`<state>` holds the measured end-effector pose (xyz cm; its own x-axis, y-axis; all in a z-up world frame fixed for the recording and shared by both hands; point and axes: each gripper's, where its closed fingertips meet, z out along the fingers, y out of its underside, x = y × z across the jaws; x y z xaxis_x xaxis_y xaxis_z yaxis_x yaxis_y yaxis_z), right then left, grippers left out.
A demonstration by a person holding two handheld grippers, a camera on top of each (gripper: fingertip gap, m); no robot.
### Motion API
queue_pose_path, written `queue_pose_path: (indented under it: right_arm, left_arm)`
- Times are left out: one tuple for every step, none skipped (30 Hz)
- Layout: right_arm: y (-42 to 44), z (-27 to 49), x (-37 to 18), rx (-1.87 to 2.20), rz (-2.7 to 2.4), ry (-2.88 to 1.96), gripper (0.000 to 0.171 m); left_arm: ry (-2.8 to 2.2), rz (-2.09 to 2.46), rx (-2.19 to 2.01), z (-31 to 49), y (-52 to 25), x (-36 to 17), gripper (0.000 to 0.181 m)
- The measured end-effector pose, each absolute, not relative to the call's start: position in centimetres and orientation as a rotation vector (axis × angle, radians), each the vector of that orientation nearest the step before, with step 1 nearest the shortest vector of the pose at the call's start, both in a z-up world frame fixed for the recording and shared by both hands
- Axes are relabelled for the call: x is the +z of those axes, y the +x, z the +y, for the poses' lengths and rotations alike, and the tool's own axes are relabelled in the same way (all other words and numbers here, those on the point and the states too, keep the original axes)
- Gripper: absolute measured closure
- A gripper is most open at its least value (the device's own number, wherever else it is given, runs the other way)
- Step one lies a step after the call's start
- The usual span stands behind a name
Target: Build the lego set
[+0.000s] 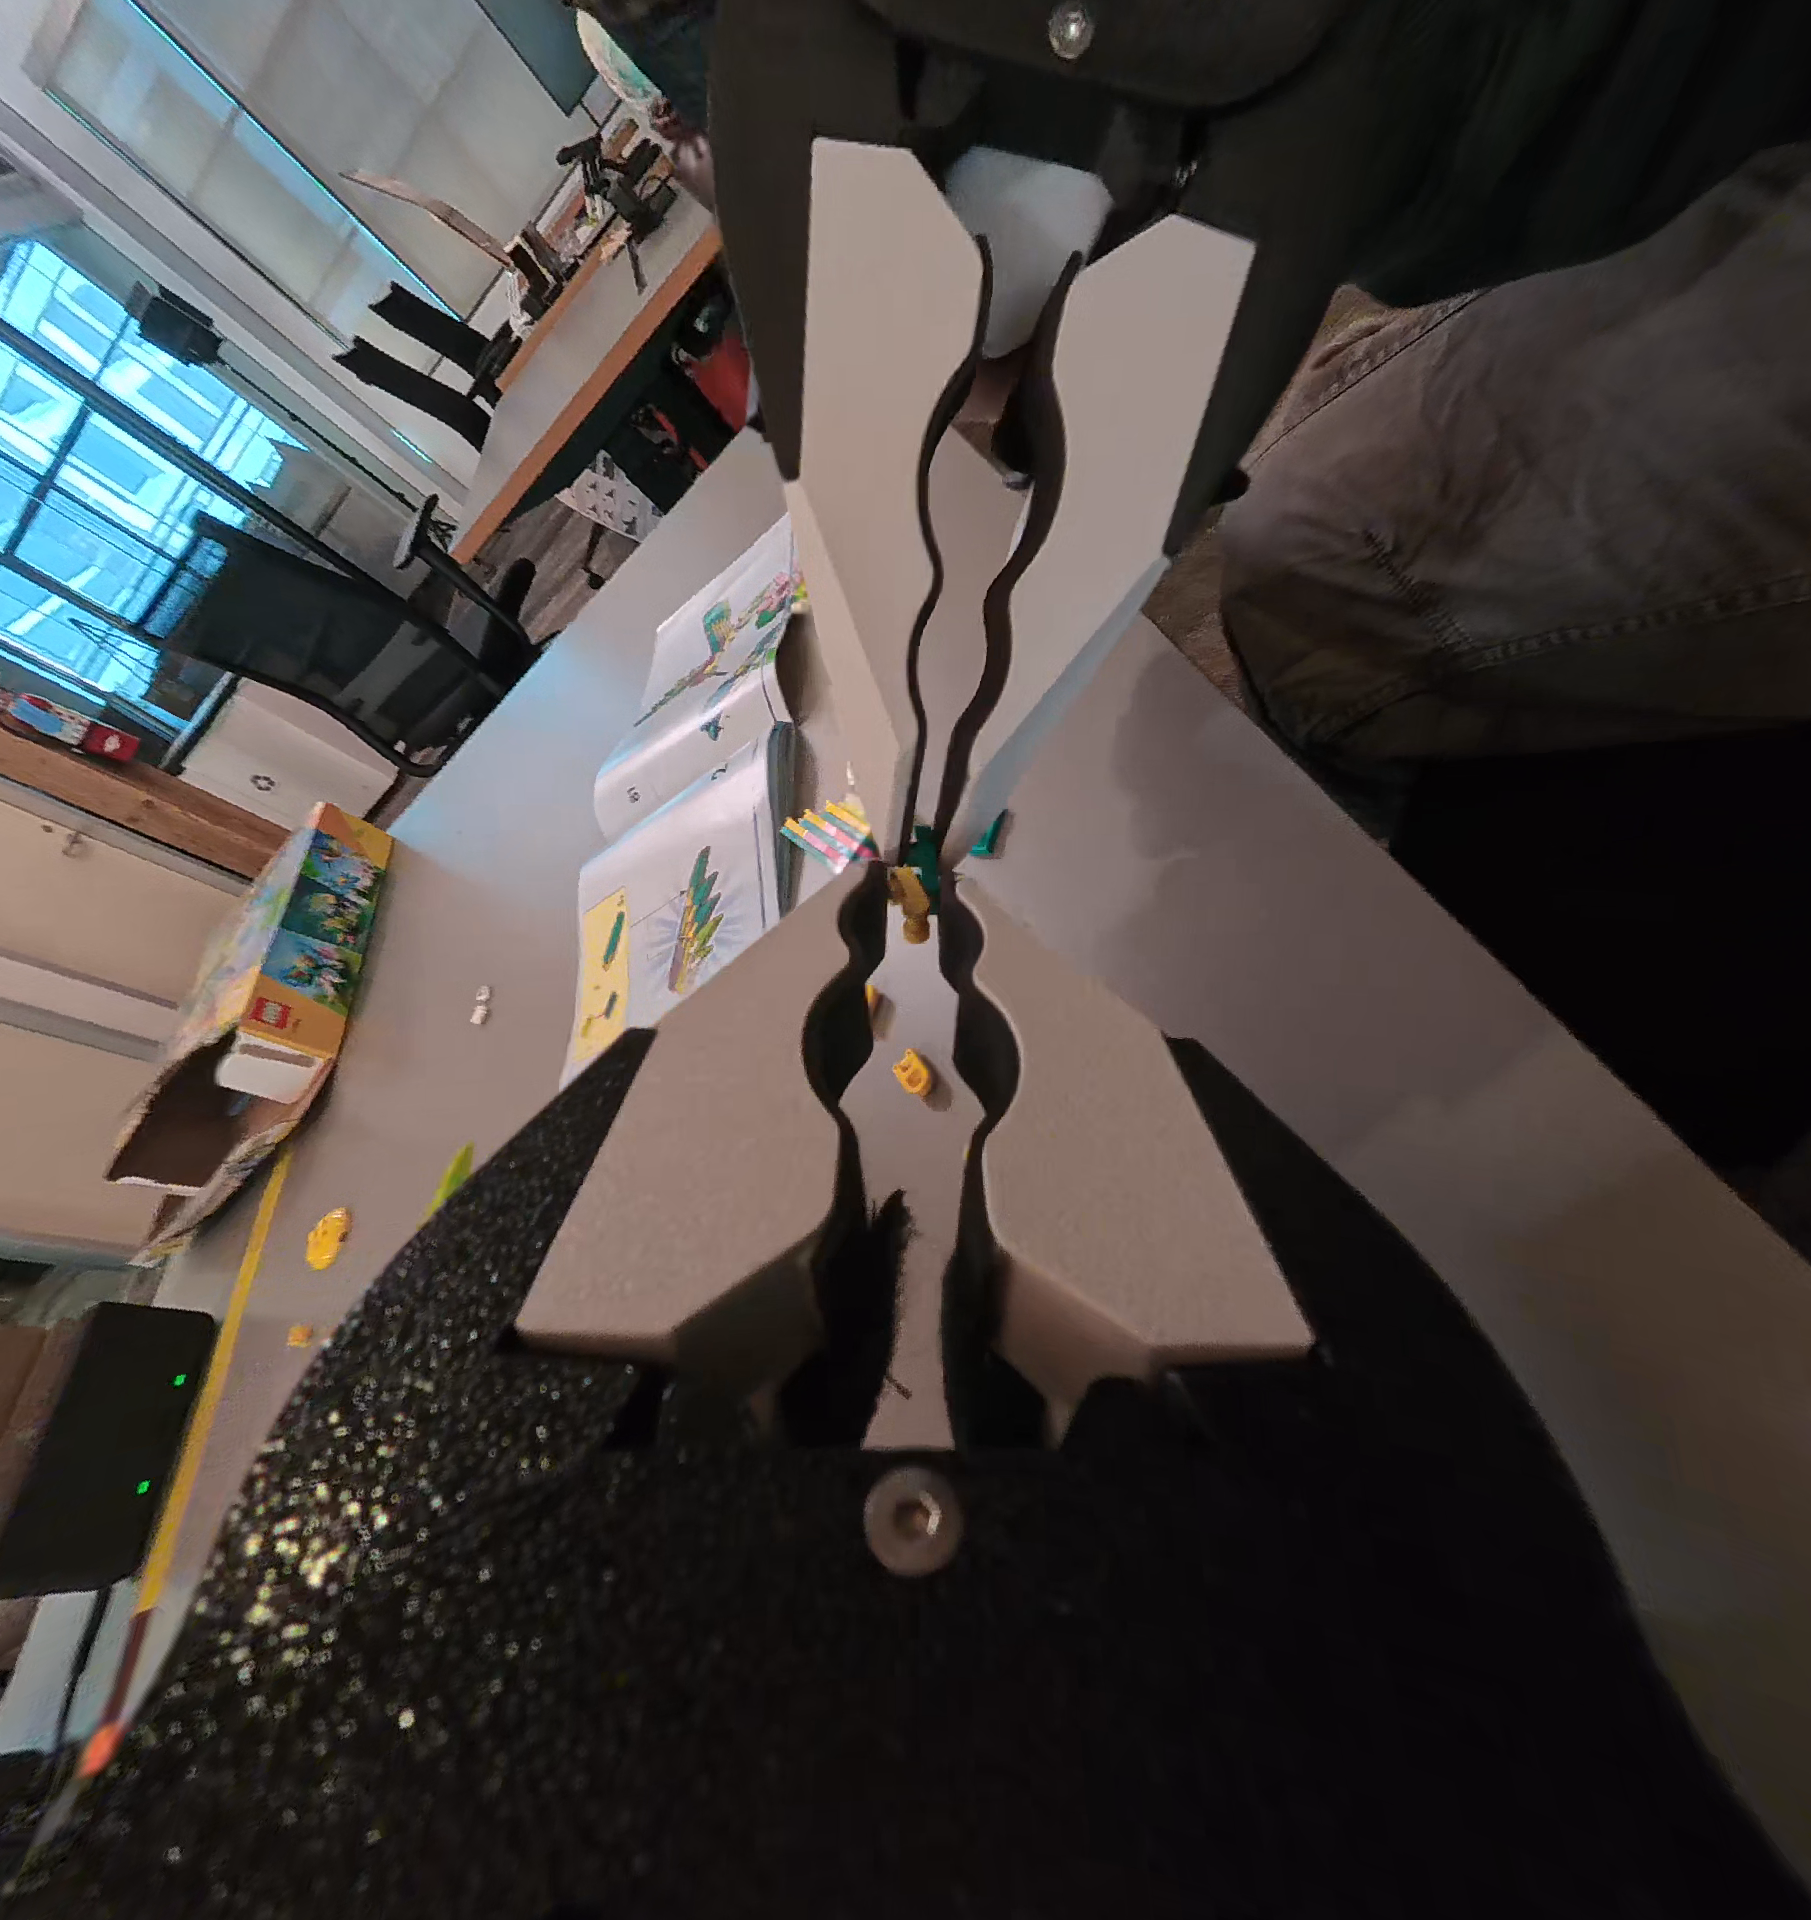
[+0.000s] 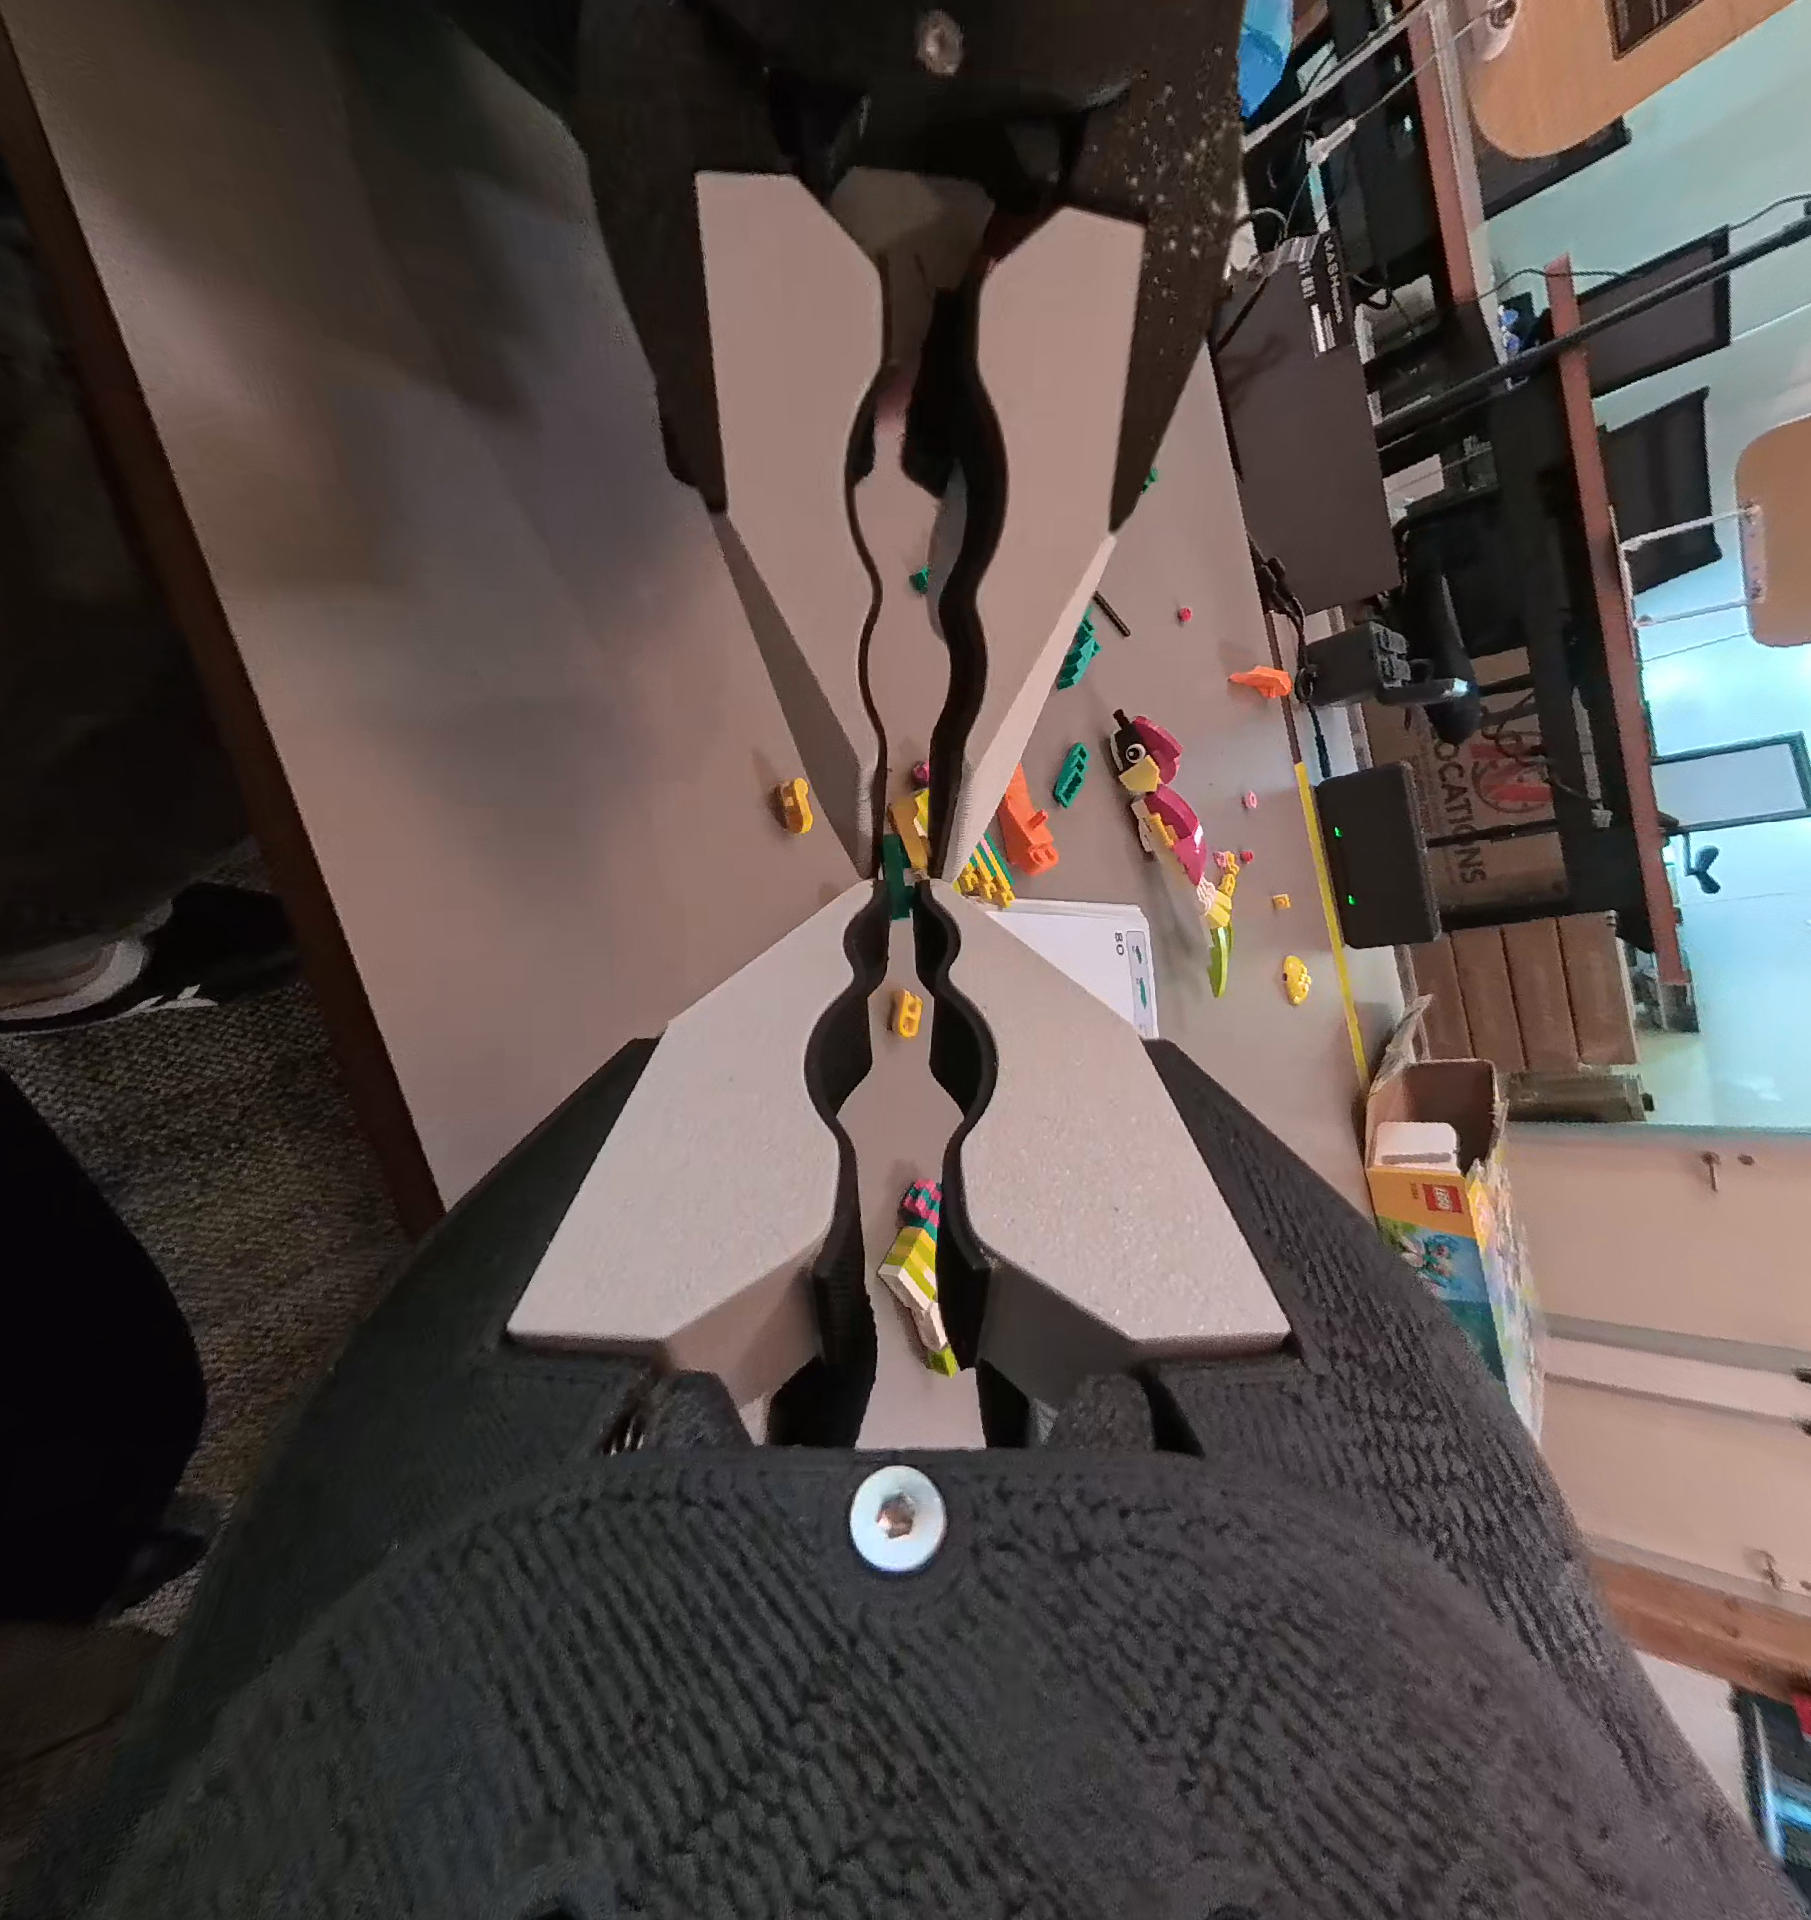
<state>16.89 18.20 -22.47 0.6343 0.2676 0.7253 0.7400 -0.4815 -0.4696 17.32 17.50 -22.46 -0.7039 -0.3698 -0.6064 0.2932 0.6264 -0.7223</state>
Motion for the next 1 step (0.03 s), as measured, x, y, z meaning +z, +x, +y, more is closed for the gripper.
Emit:
queue_pose_path:
  right_arm:
    - [16.83, 18.19, -22.48, -0.738, -0.795, -2.043, 0.168]
  left_arm:
    - [-0.061, 2.088, -1.108, 17.49, 17.27, -22.49, 0.174]
